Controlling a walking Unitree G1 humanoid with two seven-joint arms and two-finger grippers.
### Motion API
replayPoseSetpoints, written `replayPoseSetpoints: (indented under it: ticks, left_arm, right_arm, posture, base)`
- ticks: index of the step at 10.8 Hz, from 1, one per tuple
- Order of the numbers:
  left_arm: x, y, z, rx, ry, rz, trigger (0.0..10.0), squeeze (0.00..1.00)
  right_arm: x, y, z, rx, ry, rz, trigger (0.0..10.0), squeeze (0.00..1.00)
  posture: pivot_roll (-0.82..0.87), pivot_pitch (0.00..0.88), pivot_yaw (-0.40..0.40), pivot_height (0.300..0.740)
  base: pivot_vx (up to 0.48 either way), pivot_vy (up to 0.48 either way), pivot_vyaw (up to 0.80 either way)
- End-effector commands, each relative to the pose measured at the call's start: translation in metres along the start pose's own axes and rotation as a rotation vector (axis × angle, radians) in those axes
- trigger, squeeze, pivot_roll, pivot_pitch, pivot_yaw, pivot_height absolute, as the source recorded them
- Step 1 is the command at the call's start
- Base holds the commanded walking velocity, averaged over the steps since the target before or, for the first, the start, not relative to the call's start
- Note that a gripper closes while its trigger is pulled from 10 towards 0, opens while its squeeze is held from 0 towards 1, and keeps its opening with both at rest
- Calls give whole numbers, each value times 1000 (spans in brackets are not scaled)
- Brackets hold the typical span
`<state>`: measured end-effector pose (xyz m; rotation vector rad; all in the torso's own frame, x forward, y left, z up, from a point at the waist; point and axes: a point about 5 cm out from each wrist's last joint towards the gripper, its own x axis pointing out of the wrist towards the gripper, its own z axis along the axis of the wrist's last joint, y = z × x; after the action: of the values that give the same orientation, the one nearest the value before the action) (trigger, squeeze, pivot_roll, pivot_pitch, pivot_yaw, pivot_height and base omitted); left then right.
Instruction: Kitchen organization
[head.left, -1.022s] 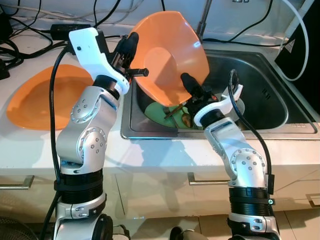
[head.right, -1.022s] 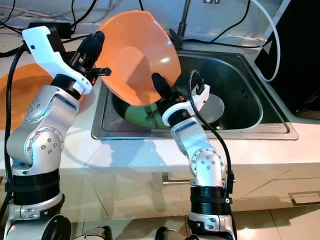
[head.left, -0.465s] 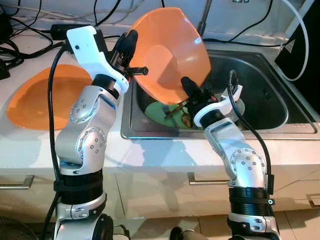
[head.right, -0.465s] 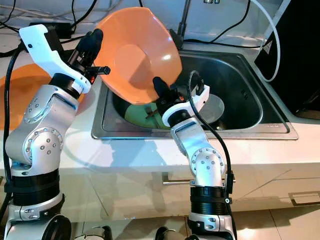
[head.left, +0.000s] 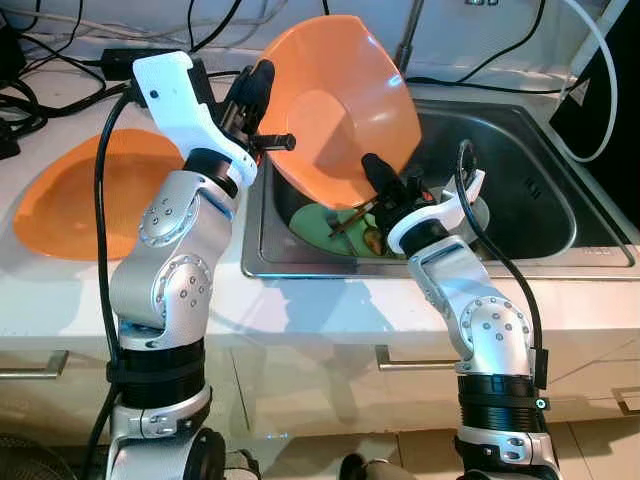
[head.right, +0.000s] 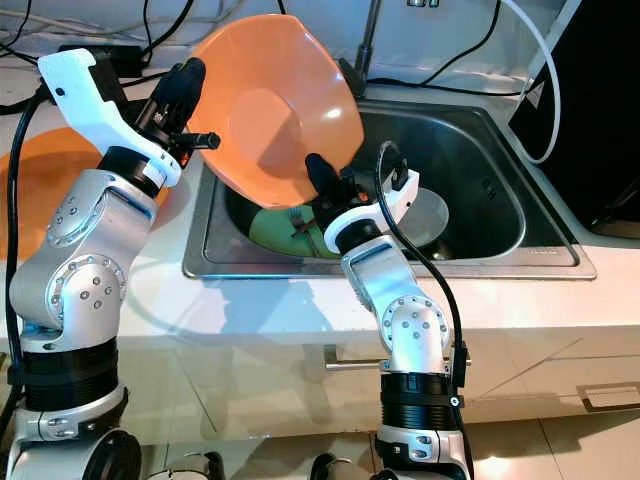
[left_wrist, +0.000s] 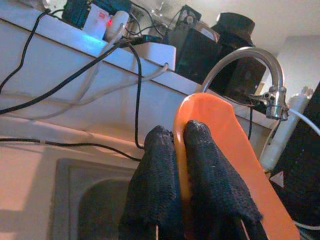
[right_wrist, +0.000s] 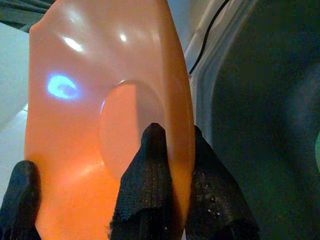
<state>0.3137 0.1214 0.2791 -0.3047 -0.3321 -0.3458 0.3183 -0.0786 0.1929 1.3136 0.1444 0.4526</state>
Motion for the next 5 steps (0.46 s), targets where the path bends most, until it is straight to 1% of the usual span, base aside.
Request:
replayPoseSetpoints:
  ticks: [1, 2, 5]
  left_arm:
    - [2, -16, -5, 37, 42, -91, 10000, 604]
    - [1, -17, -8, 17, 48, -92, 10000, 1000]
    - [1, -17, -7, 22, 47, -97, 10000, 1000]
  right_arm:
    - [5, 9, -17, 66, 15, 38, 0, 0]
    - [4, 8, -16, 69, 9, 31, 0, 0]
    - [5, 7, -11, 62, -30, 24, 0, 0]
  posture:
    - [72, 80, -83, 740]
    - [72, 82, -82, 740]
    - [73, 83, -79, 740]
  base:
    - [0, 0, 0]
    - [0, 0, 0]
    - [0, 0, 0]
